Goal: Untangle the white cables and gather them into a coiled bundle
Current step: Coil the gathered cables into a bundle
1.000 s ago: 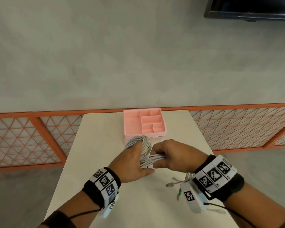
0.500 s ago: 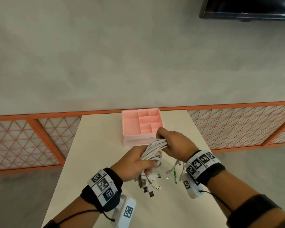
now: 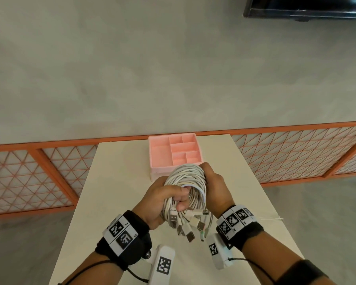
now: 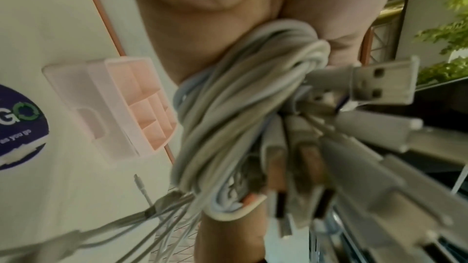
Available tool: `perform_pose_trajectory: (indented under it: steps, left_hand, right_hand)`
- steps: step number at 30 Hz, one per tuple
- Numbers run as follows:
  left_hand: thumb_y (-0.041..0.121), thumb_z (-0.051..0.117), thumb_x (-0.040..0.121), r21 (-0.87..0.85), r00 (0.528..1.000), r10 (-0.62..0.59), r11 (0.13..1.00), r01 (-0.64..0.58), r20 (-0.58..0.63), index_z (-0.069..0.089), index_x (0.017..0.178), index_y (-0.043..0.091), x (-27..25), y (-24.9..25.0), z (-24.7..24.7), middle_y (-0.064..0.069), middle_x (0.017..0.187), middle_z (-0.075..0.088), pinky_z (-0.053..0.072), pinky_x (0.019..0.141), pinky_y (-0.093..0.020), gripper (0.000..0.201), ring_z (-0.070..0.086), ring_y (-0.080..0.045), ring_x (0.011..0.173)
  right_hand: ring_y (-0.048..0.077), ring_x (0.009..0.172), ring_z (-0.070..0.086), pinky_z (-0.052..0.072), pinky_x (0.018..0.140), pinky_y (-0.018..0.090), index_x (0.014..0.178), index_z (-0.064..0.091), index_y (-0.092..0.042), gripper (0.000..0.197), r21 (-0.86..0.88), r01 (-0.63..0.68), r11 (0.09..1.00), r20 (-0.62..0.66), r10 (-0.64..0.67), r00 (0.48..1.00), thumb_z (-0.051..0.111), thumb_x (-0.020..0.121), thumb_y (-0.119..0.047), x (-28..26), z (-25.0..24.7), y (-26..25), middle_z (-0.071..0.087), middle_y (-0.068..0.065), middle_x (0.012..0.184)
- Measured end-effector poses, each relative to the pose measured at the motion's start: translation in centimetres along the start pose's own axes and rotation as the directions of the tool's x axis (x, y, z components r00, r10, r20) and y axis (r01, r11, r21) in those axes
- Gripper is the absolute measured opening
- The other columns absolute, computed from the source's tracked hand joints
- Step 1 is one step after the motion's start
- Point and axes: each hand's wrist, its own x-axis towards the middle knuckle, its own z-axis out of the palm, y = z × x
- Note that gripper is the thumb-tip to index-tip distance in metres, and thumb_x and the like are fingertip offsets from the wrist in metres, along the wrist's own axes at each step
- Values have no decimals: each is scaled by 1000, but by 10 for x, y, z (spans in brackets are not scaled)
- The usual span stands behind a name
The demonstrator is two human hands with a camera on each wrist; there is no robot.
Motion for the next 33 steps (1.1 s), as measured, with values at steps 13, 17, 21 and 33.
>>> perform_pose_trajectory:
  steps: [13,17,21,33]
  left_hand:
    - [5,55,81,-34,999,44,998,-43,6,37,61,13,3,3,3,-4,56,29,40,54,-25,28,38,-17,46]
    - [12,62,77,-67,999,32,997,-31,9,38,61,13,5,2,3,-4,55,30,37,51,-24,30,37,-16,46]
    - [15,64,75,-58,998,57,997,-56,20,38,60,12,6,1,4,-4,55,31,35,52,-25,30,38,-16,46]
    - [7,56,82,-89,996,75,993,-80,-57,43,60,11,4,0,4,-3,56,30,36,51,-25,26,38,-16,46]
  right_hand:
    - [3,84,66,52,76,29,109,59,-22,33,358,-41,933,-92,79,993,73,79,-24,-20,19,5,71,-15,91]
    - [11,98,67,54,89,37,114,62,-20,44,438,-91,894,-37,119,992,72,74,-35,-16,16,2,72,-8,101]
    - [5,93,68,55,84,34,117,59,-19,39,322,-48,946,-49,68,996,74,82,-13,-15,13,11,72,-5,97]
    - [16,102,67,52,93,45,111,63,-40,35,525,-150,838,28,159,987,70,78,-31,-20,27,-2,72,-6,104]
